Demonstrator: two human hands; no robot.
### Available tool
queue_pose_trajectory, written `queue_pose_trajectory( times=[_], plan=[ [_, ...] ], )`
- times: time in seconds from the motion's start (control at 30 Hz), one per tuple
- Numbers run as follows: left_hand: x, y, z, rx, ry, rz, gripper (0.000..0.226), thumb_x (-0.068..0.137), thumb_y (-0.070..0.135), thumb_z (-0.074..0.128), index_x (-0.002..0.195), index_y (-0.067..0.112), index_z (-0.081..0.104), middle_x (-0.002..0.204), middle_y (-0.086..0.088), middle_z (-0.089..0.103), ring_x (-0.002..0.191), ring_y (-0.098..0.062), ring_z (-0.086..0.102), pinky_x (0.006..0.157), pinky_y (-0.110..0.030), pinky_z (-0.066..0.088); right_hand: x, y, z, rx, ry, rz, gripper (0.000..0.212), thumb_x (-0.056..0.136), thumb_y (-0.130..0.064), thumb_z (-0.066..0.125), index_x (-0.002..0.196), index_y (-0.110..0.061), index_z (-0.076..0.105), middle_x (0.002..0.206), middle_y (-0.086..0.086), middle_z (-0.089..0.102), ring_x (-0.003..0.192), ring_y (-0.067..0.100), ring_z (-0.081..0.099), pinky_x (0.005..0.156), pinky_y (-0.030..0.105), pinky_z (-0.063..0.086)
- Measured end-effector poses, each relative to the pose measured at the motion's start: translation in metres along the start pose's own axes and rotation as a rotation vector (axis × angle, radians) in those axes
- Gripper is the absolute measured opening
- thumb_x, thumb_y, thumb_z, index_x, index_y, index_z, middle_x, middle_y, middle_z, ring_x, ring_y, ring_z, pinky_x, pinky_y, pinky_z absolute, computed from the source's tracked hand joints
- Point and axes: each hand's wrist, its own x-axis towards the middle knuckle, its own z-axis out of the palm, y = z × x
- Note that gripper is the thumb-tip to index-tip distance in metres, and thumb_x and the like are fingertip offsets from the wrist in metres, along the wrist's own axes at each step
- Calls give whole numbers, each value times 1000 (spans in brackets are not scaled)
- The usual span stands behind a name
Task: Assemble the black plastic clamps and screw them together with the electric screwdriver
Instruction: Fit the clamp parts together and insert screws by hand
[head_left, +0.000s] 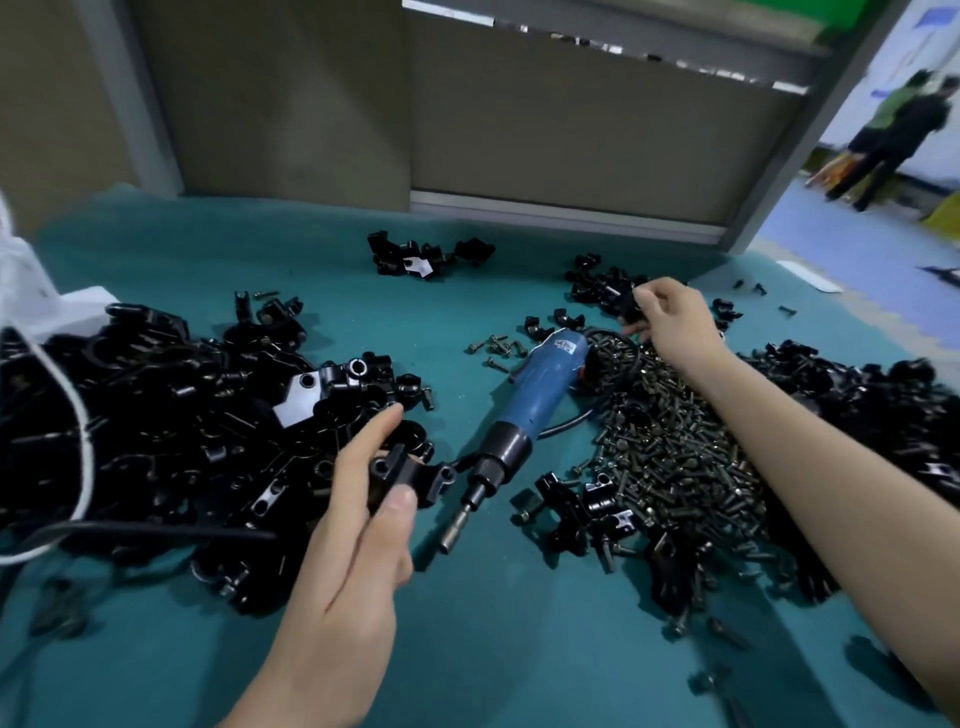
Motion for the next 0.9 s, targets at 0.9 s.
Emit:
queue_pose_trajectory(
  times=[0.9],
  plan=[
    [-4, 18, 9, -193, -181, 17, 27, 71, 20, 79, 93, 35, 74, 86, 7, 74, 77, -4, 67, 65, -13, 48, -248, -75, 10, 720, -445, -126, 22, 71, -11, 79, 92, -14, 74, 80, 11, 67, 62, 15, 58, 61, 20, 49]
  ],
)
